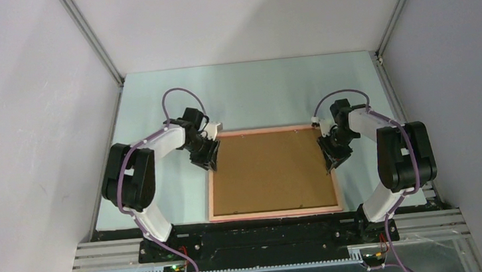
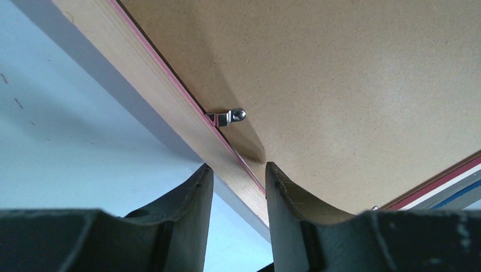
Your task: Put the photo into the frame
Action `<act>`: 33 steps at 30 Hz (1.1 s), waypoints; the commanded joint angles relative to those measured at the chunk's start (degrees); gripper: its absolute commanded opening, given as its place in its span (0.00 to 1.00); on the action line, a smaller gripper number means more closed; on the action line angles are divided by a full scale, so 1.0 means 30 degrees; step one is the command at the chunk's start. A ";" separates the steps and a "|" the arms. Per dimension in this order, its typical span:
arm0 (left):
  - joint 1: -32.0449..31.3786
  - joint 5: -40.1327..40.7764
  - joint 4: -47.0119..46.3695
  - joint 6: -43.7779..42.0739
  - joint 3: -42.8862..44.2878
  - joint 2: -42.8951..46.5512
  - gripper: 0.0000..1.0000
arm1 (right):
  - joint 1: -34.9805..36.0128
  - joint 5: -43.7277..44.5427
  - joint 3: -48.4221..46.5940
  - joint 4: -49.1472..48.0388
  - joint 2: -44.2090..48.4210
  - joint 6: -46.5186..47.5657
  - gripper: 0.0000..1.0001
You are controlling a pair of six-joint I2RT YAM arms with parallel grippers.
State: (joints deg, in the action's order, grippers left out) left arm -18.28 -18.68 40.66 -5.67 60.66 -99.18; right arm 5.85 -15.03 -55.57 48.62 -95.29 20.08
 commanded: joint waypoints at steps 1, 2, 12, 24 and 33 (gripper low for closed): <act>0.0135 -0.0443 -0.0195 -0.0449 -0.0080 0.0332 0.42 | 0.0577 -0.0024 0.0185 0.0348 0.0178 0.1248 0.26; 0.0126 -0.0429 -0.0188 -0.0451 -0.0072 0.0333 0.42 | 0.0616 -0.0029 0.0184 0.0449 0.0179 0.1409 0.26; 0.0161 -0.0383 -0.0192 -0.0446 -0.0149 0.0273 0.42 | 0.0686 0.0036 0.0190 0.0899 0.0188 0.2561 0.23; 0.0753 -0.0258 -0.0180 -0.0181 0.0126 0.0251 0.41 | 0.0272 -0.0522 0.0163 0.0123 0.0443 0.2024 0.49; 0.2253 -0.1448 -0.0164 0.0057 0.0744 0.0174 0.44 | -0.0743 -0.2309 -0.0693 0.0364 0.0611 0.1357 0.60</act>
State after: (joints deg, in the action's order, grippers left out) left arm -13.76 -20.97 40.88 -5.45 60.77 -99.20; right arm 4.58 -18.70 -55.55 49.10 -95.02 25.06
